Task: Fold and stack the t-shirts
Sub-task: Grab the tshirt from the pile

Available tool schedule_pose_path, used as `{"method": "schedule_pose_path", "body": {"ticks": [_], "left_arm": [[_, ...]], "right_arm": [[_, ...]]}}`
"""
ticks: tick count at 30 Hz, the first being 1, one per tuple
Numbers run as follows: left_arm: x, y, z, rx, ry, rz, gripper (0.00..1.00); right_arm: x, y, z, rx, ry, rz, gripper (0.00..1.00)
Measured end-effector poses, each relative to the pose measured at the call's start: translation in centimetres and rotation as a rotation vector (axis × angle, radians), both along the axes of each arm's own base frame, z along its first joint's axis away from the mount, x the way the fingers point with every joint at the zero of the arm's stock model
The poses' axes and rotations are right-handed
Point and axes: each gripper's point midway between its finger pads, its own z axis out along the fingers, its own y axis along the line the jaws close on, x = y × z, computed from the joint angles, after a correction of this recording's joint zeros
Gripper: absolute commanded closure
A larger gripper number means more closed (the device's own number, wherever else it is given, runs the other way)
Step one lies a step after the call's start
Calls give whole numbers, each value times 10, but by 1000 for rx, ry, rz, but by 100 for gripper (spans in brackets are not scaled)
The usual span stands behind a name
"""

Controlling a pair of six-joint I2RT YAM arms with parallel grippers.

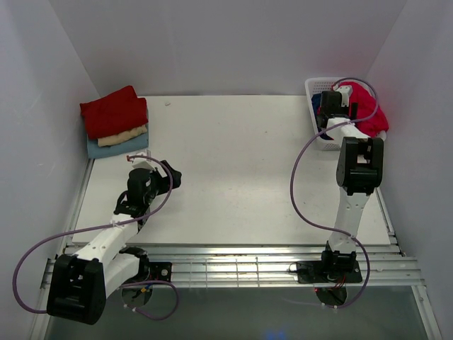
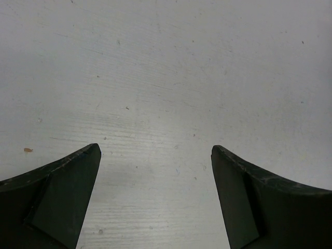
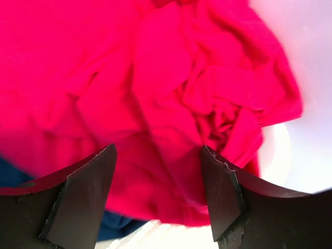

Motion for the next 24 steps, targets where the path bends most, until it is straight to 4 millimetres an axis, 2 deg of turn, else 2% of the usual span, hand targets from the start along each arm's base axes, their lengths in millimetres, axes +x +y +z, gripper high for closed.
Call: {"method": "schedule_pose_path", "body": {"ticks": [10, 11, 12, 16, 17, 18, 20, 21, 24], "left_arm": [[-3, -3, -4, 3, -15, -29, 2], [-3, -4, -4, 2, -16, -33, 2], [-3, -4, -4, 2, -17, -35, 2], [-2, -5, -4, 1, -19, -42, 2], [-2, -6, -5, 0, -18, -44, 2], [-2, -6, -5, 0, -17, -45, 2], [-2, -6, -4, 0, -18, -47, 2], [-2, -6, -4, -1, -19, -47, 2], [-2, -7, -4, -1, -22, -48, 2]], "right_arm": [[-6, -45, 18, -51, -27, -110, 29], [-7, -48, 19, -53, -27, -115, 30], [-8, -50, 19, -55, -25, -119, 36], [-9, -54, 16, -58, -21, -126, 40], [-8, -54, 13, -58, -16, -125, 44], [-8, -54, 9, -57, -7, -123, 57], [-8, -53, -2, -53, 16, -116, 77], [-7, -53, -8, -49, 27, -111, 92], [-7, -50, -18, -29, 44, -99, 92]]}}
